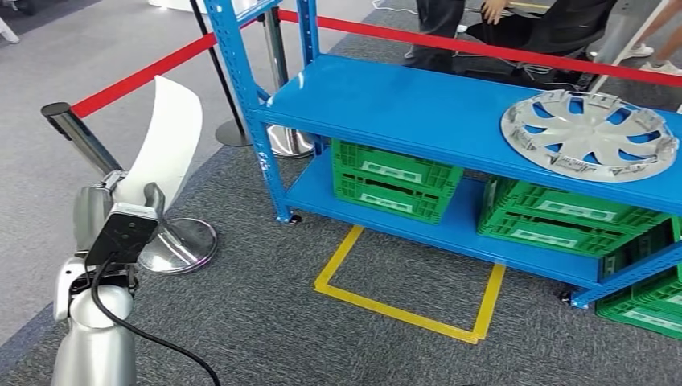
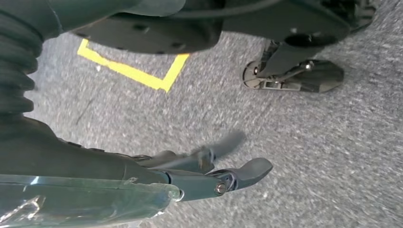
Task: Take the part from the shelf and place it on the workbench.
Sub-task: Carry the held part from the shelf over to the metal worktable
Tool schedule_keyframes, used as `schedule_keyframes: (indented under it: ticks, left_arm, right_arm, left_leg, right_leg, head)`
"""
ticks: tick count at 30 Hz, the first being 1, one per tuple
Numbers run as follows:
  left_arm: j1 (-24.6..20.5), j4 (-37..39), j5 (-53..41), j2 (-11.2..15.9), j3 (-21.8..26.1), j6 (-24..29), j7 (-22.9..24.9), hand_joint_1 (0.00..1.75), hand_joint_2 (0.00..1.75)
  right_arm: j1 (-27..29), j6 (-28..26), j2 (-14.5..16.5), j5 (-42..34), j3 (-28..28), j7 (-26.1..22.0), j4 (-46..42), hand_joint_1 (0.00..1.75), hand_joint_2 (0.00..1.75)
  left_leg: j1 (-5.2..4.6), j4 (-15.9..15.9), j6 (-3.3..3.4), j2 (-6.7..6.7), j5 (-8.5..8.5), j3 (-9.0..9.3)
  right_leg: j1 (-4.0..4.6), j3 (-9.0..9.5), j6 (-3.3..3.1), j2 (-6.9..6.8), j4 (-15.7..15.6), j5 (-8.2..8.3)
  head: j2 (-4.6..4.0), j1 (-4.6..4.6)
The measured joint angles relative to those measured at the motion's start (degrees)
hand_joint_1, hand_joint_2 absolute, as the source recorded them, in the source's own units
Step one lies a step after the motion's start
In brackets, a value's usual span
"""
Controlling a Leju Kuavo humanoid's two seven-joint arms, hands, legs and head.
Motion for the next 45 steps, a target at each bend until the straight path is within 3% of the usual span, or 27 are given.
schedule_keyframes:
  ticks: [1, 3, 5, 7, 9, 10, 11, 12, 14, 16, 18, 20, 22, 24, 25, 26, 28, 30, 32, 34, 36, 38, 40, 41, 42, 43, 45]
  left_arm:
    - [0.0, 0.0, 0.1, 0.0, 0.0, -0.2, -0.2, 1.75, 1.75]
    - [0.0, 0.0, 0.1, 0.0, 0.1, -0.4, -0.3, 1.75, 1.75]
    - [0.1, -0.1, 0.2, 0.1, 0.3, -0.4, -0.4, 1.75, 1.75]
    - [0.1, -0.1, 0.2, 0.1, 0.3, -0.5, -0.5, 1.75, 1.75]
    - [0.1, -0.1, 0.2, 0.1, 0.4, -0.6, -0.6, 1.75, 1.75]
    - [0.2, -0.1, 0.2, 0.1, 0.4, -0.6, -0.6, 1.75, 1.75]
    - [0.2, -0.1, 0.2, 0.1, 0.5, -0.6, -0.6, 1.75, 1.75]
    - [0.2, -0.1, 0.2, 0.1, 0.5, -0.6, -0.7, 1.75, 1.75]
    - [0.2, -0.1, 0.2, 0.1, 0.5, -0.6, -0.8, 1.75, 1.75]
    - [0.2, -0.1, 0.3, 0.1, 0.5, -0.7, -1.1, 1.75, 1.75]
    - [0.2, -0.1, 0.3, 0.1, 0.6, -0.8, -1.2, 1.75, 1.75]
    - [0.3, -0.2, 0.3, 0.0, 0.7, -0.8, -1.3, 1.75, 1.75]
    - [0.3, -0.2, 0.3, 0.0, 0.8, -0.8, -1.3, 1.75, 1.75]
    - [0.3, -0.2, 0.3, 0.0, 0.8, -0.8, -1.4, 1.75, 1.75]
    - [0.3, -0.2, 0.3, 0.0, 0.9, -0.8, -1.4, 1.75, 1.75]
    - [0.3, -0.2, 0.3, 0.0, 0.9, -0.8, -1.4, 1.75, 1.75]
    - [0.3, -0.2, 0.3, 0.0, 0.9, -0.8, -1.4, 1.75, 1.75]
    - [0.3, -0.2, 0.3, 0.0, 0.9, -0.8, -1.4, 1.75, 1.75]
    - [0.3, -0.2, 0.3, 0.0, 0.9, -0.8, -1.4, 1.75, 1.75]
    - [0.3, -0.2, 0.3, 0.1, 1.0, -0.8, -1.5, 1.75, 1.75]
    - [0.3, -0.2, 0.3, 0.1, 1.0, -0.8, -1.5, 1.75, 1.75]
    - [0.3, -0.2, 0.3, 0.1, 1.0, -0.8, -1.5, 1.75, 1.75]
    - [0.3, -0.2, 0.3, 0.1, 1.0, -0.8, -1.5, 1.75, 1.75]
    - [0.3, -0.2, 0.3, 0.1, 1.0, -0.8, -1.6, 1.75, 1.75]
    - [0.3, -0.2, 0.3, 0.1, 1.0, -0.8, -1.6, 1.75, 1.75]
    - [0.3, -0.2, 0.3, 0.1, 1.0, -0.8, -1.6, 1.75, 1.75]
    - [0.3, -0.2, 0.3, 0.1, 0.9, -0.8, -1.6, 1.75, 1.75]
  right_arm:
    - [0.0, 0.0, 0.0, 0.0, 0.0, 0.0, 0.0, 0.0, 1.75]
    - [0.0, 0.0, 0.0, 0.0, 0.0, 0.1, 0.0, 0.0, 1.75]
    - [0.0, 0.0, 0.1, 0.0, -0.1, 0.1, 0.0, 0.0, 1.75]
    - [0.0, 0.0, 0.1, 0.0, -0.1, 0.1, 0.0, 0.0, 1.75]
    - [0.2, 0.0, 0.1, 0.0, -0.1, 0.2, 0.0, 0.0, 1.75]
    - [0.2, 0.0, 0.1, 0.0, -0.1, 0.2, 0.0, 0.0, 1.75]
    - [0.2, 0.0, 0.1, 0.0, -0.1, 0.3, 0.0, 0.0, 1.75]
    - [0.1, 0.0, 0.1, 0.1, -0.1, 0.3, 0.0, 0.0, 1.75]
    - [0.0, 0.0, 0.1, 0.1, -0.2, 0.3, 0.0, 0.0, 1.75]
    - [0.0, 0.0, 0.1, 0.1, -0.2, 0.3, -0.1, 0.0, 1.75]
    - [0.0, 0.0, 0.1, 0.2, -0.2, 0.3, -0.1, 0.0, 1.75]
    - [-0.1, 0.0, 0.1, 0.2, -0.2, 0.3, -0.1, 0.0, 1.75]
    - [-0.1, 0.0, 0.1, 0.2, -0.2, 0.3, -0.1, 0.0, 1.75]
    - [0.0, 0.0, 0.1, 0.1, -0.2, 0.2, -0.1, 0.0, 1.75]
    - [0.0, 0.0, 0.1, 0.1, -0.2, 0.2, -0.1, 0.0, 1.75]
    - [-0.1, 0.0, 0.1, 0.1, -0.2, 0.2, -0.1, 0.0, 1.75]
    - [-0.1, 0.0, 0.1, 0.2, -0.2, 0.1, -0.1, 0.0, 1.75]
    - [0.0, 0.0, 0.1, 0.3, -0.2, 0.2, -0.1, 0.0, 1.75]
    - [0.0, -0.1, 0.1, 0.3, -0.2, 0.2, -0.1, 0.0, 1.75]
    - [0.0, -0.1, 0.1, 0.4, -0.2, 0.2, -0.1, 0.0, 1.75]
    - [0.0, -0.1, 0.1, 0.6, -0.2, 0.1, -0.1, 0.0, 1.75]
    - [0.1, -0.1, 0.1, 0.7, -0.2, 0.0, -0.1, 0.0, 1.75]
    - [0.2, -0.1, 0.1, 0.7, -0.2, 0.0, -0.2, 0.0, 1.75]
    - [0.2, -0.1, 0.0, 0.7, -0.2, 0.0, -0.2, 0.0, 1.75]
    - [0.2, -0.1, 0.0, 0.7, -0.2, 0.0, -0.2, 0.0, 1.75]
    - [0.1, -0.1, 0.0, 0.7, -0.2, 0.0, -0.2, 0.0, 1.75]
    - [0.0, -0.1, 0.0, 0.7, -0.2, 0.0, -0.2, 0.0, 1.75]
  left_leg:
    - [0.09, 0.0, -0.38, -0.56, 0.17, -0.3]
    - [0.32, -0.2, -1.24, -1.54, 0.6, -0.8]
    - [0.24, 0.8, -1.84, 0.15, -0.12, -1.5]
    - [0.07, 6.2, -2.3, 3.33, -3.24, -4.2]
    - [0.16, 13.7, -2.71, 4.53, -6.44, -7.99]
    - [0.21, 15.7, -2.84, 4.71, -6.77, -8.99]
    - [0.23, 15.5, -2.9, 4.85, -5.94, -8.84]
    - [0.25, 13.0, -2.9, 5.19, -4.24, -7.49]
    - [0.09, 5.1, -2.76, 7.48, -0.75, -3.01]
    - [-0.14, 0.3, -2.02, 9.17, 0.34, -0.45]
    - [-0.29, -0.2, -0.98, 8.34, 0.18, -0.46]
    - [-0.15, -0.4, -0.2, 7.16, 0.36, -0.5]
    - [0.07, -0.6, 0.43, 6.06, 0.53, -0.45]
    - [0.0, -0.5, 0.75, 4.77, 0.52, -0.48]
    - [-0.04, -0.5, 0.8, 4.03, 0.52, -0.46]
    - [-0.06, -0.5, 0.82, 3.26, 0.51, -0.41]
    - [-0.02, -0.4, 0.71, 1.63, 0.5, -0.24]
    - [-0.01, -0.1, 0.25, 0.09, 0.5, -0.41]
    - [0.18, 0.0, -0.58, -1.12, 0.74, -0.97]
    - [0.47, -0.2, -1.39, -1.7, 1.05, -1.33]
    - [0.31, 1.6, -1.99, 0.66, -0.17, -2.31]
    - [0.11, 7.9, -2.41, 3.83, -3.61, -5.41]
    - [0.15, 15.0, -2.63, 4.69, -6.3, -8.99]
    - [0.15, 16.2, -2.66, 4.8, -6.19, -9.6]
    - [0.14, 15.1, -2.61, 4.95, -5.0, -8.96]
    - [0.12, 11.9, -2.51, 5.43, -3.12, -7.19]
    - [-0.14, 4.1, -2.1, 7.96, -0.07, -2.7]
  right_leg:
    - [-0.02, 0.54, -0.2, 0.75, -1.2, 0.0]
    - [0.1, 0.67, -0.72, 0.04, -1.6, 0.06]
    - [-0.03, 0.82, -1.45, -1.22, -2.0, 0.38]
    - [-0.11, 0.95, -1.89, -2.72, -2.3, 0.51]
    - [-0.08, 0.88, -2.03, -4.36, -2.3, 0.46]
    - [-0.07, 0.87, -2.03, -5.2, -2.3, 0.42]
    - [-0.08, 0.91, -2.0, -5.97, -2.3, 0.37]
    - [-0.08, 1.02, -1.92, -6.69, -2.3, 0.28]
    - [0.14, 1.34, -1.49, -7.92, -2.2, -0.03]
    - [0.58, 1.61, -0.86, -8.87, -2.1, -0.37]
    - [0.74, 1.96, -0.24, -9.97, -2.4, -0.51]
    - [0.54, 1.87, 0.38, -9.17, -1.6, -1.38]
    - [0.38, -0.38, 0.7, -6.21, 3.4, -4.42]
    - [0.43, -4.38, 0.69, -4.44, 11.7, -7.97]
    - [0.46, -5.8, 0.65, -4.2, 14.3, -8.55]
    - [0.48, -6.2, 0.57, -4.12, 14.7, -7.9]
    - [0.36, -3.67, 0.33, -3.38, 8.7, -3.74]
    - [-0.06, -0.28, 0.14, -0.46, 1.2, -0.67]
    - [-0.17, 0.79, -0.15, 1.35, -1.3, -0.27]
    - [0.01, 0.81, -0.81, 0.29, -1.5, -0.03]
    - [-0.05, 1.02, -1.59, -1.12, -1.8, 0.25]
    - [-0.03, 1.13, -2.03, -2.69, -2.0, 0.29]
    - [0.06, 1.1, -2.13, -4.39, -2.0, 0.2]
    - [0.08, 1.12, -2.14, -5.23, -2.0, 0.15]
    - [0.09, 1.2, -2.1, -6.01, -2.0, 0.08]
    - [0.09, 1.35, -2.0, -6.72, -2.0, -0.03]
    - [0.36, 1.63, -1.6, -7.8, -1.9, -0.38]
  head:
    - [0.0, -0.02]
    - [0.0, -0.05]
    - [0.0, -0.28]
    - [0.0, -0.68]
    - [0.0, -0.84]
    - [0.0, -0.85]
    - [0.0, -0.85]
    - [0.0, -0.85]
    - [0.0, -0.92]
    - [0.01, -0.84]
    - [0.01, -0.67]
    - [0.0, -0.52]
    - [0.0, -0.32]
    - [0.0, -0.24]
    - [0.0, -0.25]
    - [0.0, -0.25]
    - [0.0, -0.25]
    - [0.0, -0.26]
    - [0.0, -0.28]
    - [0.0, -0.28]
    - [0.0, -0.57]
    - [0.0, -0.88]
    - [0.0, -0.9]
    - [0.0, -0.91]
    - [0.0, -0.91]
    - [0.0, -0.9]
    - [0.0, -0.96]
